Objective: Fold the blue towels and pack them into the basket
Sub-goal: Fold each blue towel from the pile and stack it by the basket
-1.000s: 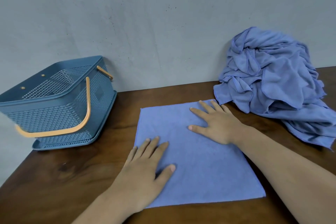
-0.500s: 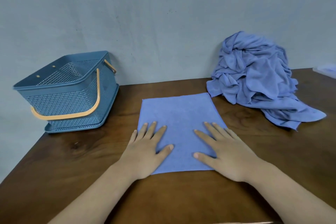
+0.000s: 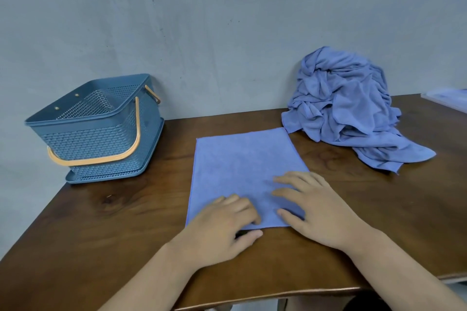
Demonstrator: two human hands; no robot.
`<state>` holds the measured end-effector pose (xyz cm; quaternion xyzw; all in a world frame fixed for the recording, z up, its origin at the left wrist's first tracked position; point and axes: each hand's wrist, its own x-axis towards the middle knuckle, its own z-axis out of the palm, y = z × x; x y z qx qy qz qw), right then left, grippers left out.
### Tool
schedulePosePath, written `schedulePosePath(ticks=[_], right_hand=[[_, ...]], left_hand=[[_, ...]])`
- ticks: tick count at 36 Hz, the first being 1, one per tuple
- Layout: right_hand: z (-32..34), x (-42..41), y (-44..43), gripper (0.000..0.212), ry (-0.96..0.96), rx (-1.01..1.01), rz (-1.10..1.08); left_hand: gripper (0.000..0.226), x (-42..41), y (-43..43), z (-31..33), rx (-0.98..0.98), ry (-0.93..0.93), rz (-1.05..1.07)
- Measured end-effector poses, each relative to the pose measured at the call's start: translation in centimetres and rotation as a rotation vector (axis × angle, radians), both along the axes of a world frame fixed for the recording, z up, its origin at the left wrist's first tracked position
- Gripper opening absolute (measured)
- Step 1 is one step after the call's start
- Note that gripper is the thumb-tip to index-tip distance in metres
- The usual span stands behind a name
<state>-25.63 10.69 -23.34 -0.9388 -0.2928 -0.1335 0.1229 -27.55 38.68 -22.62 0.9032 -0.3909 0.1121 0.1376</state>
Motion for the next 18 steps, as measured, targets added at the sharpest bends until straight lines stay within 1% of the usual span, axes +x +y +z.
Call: schedulePosePath(ticks=[2, 3, 5, 9, 10, 14, 16, 18], right_hand=[[-0.2, -0.1, 0.3, 0.023, -0.015, 0.06, 0.102], [-0.1, -0.2, 0.5, 0.019, -0.007, 0.07, 0.133], [0.2, -0.6, 0.8, 0.019, 0.011, 0.072, 0.16], [0.6, -1.1, 0.9, 0.036, 0.034, 0.084, 0.153], [0.5, -1.2, 1.0, 0.037, 0.035, 0.074, 0.147], [0.4, -1.1, 1.0, 0.018, 0.002, 0.064, 0.127], [0.4, -1.0, 1.0, 0.015, -0.012, 0.052, 0.125], [0.3, -1.0, 1.0, 0.015, -0.011, 0.05, 0.124]], left_hand=[[0.021, 0.1, 0.0, 0.0, -0.033, 0.031, 0.013], [0.02, 0.1, 0.0, -0.1, -0.046, 0.039, 0.017], [0.018, 0.1, -0.1, -0.2, -0.046, 0.04, 0.022], [0.017, 0.0, -0.2, -0.1, -0.068, 0.065, 0.058], [0.017, 0.0, -0.2, -0.1, -0.082, 0.076, 0.068], [0.016, -0.3, -0.4, 0.0, -0.103, 0.065, 0.09], [0.016, -0.4, -0.8, 0.0, -0.096, 0.046, 0.102], [0.023, -0.6, -1.4, -0.2, -0.083, 0.013, 0.132]])
